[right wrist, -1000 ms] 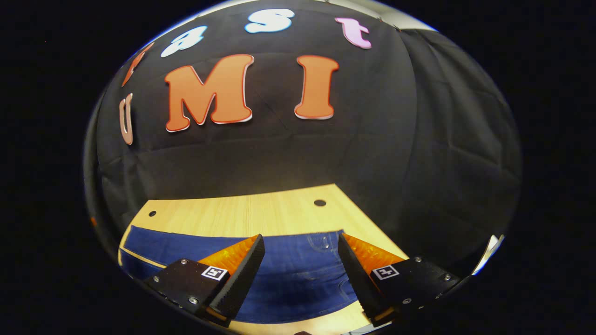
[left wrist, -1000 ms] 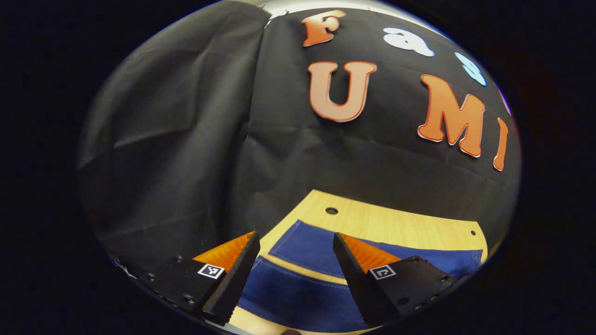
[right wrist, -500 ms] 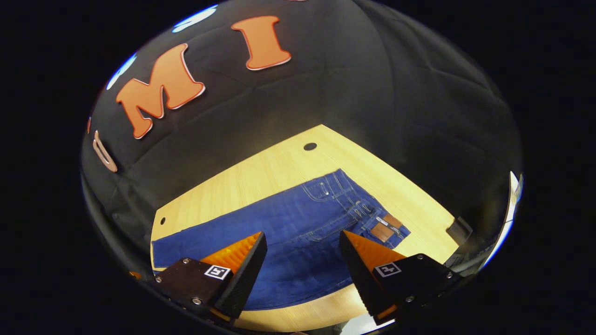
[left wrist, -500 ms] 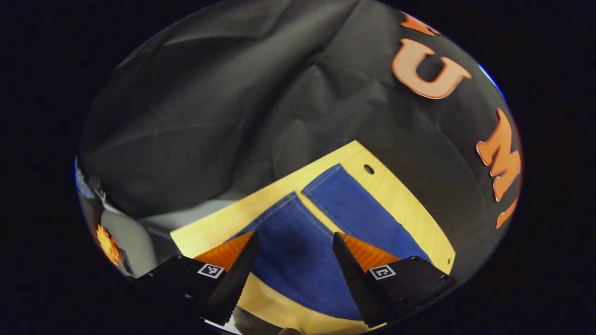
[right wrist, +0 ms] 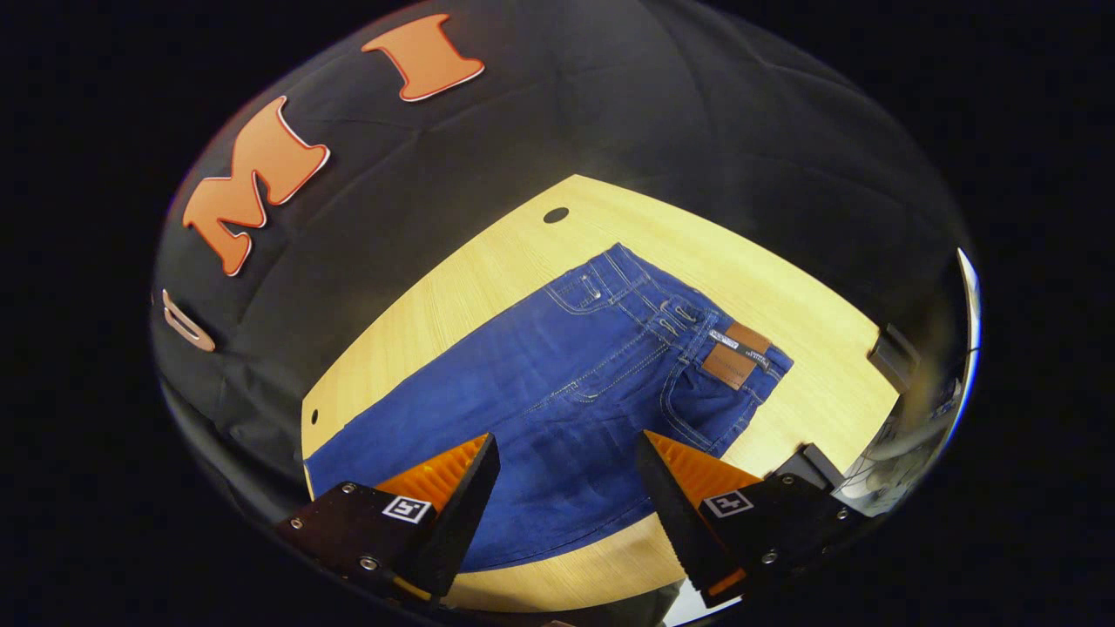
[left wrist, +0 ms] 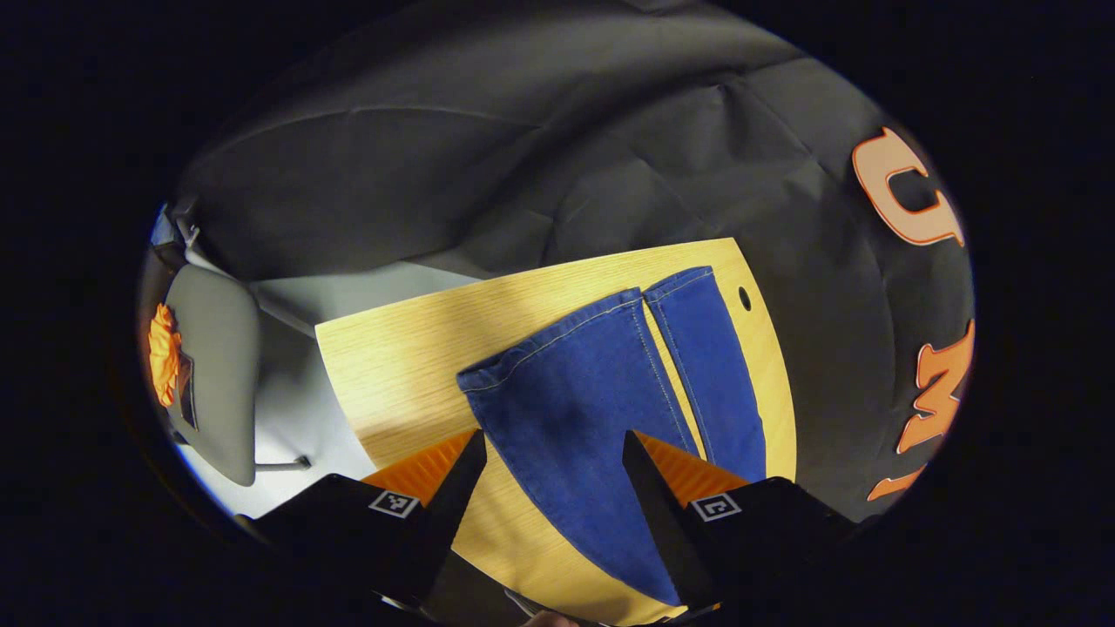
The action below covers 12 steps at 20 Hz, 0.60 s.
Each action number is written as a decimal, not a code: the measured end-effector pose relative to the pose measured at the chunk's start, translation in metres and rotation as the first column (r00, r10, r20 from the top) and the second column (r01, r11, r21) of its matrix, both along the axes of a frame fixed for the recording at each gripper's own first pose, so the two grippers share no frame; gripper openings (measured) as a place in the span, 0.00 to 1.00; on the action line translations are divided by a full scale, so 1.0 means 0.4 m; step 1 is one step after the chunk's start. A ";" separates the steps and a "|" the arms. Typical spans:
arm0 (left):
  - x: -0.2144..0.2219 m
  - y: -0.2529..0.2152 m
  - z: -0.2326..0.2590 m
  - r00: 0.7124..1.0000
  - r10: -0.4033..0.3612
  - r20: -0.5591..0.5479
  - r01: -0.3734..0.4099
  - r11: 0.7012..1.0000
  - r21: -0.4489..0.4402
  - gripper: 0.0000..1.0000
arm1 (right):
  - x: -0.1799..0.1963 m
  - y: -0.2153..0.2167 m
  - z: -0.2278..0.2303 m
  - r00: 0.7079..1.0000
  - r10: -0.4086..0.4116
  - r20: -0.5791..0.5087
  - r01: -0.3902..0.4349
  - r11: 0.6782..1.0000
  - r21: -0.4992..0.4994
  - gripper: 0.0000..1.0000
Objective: Grasp the waist and the cuffs of the jeans and fold them to make the two legs overlap; first hold the waist and fold one-third of the jeans toward the cuffs, then hold the cuffs and fold the remaining one-third in the same direction to finish folding.
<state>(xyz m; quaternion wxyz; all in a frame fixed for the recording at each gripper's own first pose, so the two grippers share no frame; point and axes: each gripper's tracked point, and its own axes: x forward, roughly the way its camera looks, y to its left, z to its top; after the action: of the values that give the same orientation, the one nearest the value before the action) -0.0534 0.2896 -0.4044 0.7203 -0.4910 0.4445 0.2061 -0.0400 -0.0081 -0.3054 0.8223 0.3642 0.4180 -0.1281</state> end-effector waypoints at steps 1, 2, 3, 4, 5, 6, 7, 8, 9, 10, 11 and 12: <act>-0.002 0.000 -0.004 1.000 0.013 0.001 -0.013 1.000 -0.021 0.98 | -0.001 0.002 -0.004 1.000 -0.004 -0.007 0.004 1.000 0.015 0.98; -0.003 -0.006 -0.008 1.000 0.027 0.005 -0.027 0.998 -0.051 0.97 | -0.001 0.001 -0.012 1.000 -0.012 -0.011 0.012 1.000 0.028 0.98; -0.008 -0.015 -0.013 0.999 0.046 0.013 -0.045 0.996 -0.077 0.97 | 0.000 0.002 -0.021 1.000 -0.018 -0.016 0.019 0.999 0.040 0.98; -0.011 -0.015 -0.019 0.998 0.060 0.017 -0.058 0.993 -0.098 0.95 | -0.002 0.002 -0.030 0.999 -0.026 -0.023 0.028 0.998 0.051 0.98; -0.012 -0.012 -0.026 0.997 0.078 0.029 -0.075 0.991 -0.114 0.98 | -0.004 0.004 -0.037 0.999 -0.027 -0.027 0.029 0.997 0.066 0.98; -0.009 -0.014 -0.031 0.995 0.091 0.032 -0.086 0.987 -0.133 0.98 | -0.008 0.004 -0.046 0.999 -0.035 -0.034 0.037 0.996 0.077 0.98; 0.003 -0.008 -0.032 0.991 0.119 0.058 -0.109 0.982 -0.151 0.95 | -0.010 0.004 -0.053 0.999 -0.040 -0.033 0.043 0.995 0.094 0.98; 0.018 -0.006 -0.033 0.988 0.136 0.078 -0.121 0.978 -0.168 0.95 | -0.016 0.003 -0.063 0.998 -0.052 -0.044 0.056 0.993 0.105 0.98; 0.032 -0.009 -0.037 0.984 0.149 0.095 -0.130 0.975 -0.181 0.95 | -0.021 0.001 -0.074 0.997 -0.061 -0.046 0.066 0.991 0.119 0.98; 0.045 -0.010 -0.040 0.982 0.154 0.112 -0.131 0.973 -0.192 0.95 | -0.032 -0.002 -0.088 0.995 -0.073 -0.064 0.081 0.988 0.128 0.98; 0.058 -0.017 -0.040 0.979 0.157 0.129 -0.129 0.971 -0.203 0.94 | -0.038 -0.003 -0.098 0.994 -0.084 -0.066 0.093 0.985 0.146 0.98; 0.071 -0.016 -0.042 0.976 0.160 0.148 -0.126 0.969 -0.214 0.93 | -0.045 -0.003 -0.110 0.992 -0.096 -0.079 0.108 0.981 0.164 0.98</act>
<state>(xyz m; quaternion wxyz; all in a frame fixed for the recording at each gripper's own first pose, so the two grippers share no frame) -0.0249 0.2831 -0.4211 0.6837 -0.6084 0.3655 0.1699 -0.0581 -0.0095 -0.3496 0.7658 0.4483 0.4369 -0.1473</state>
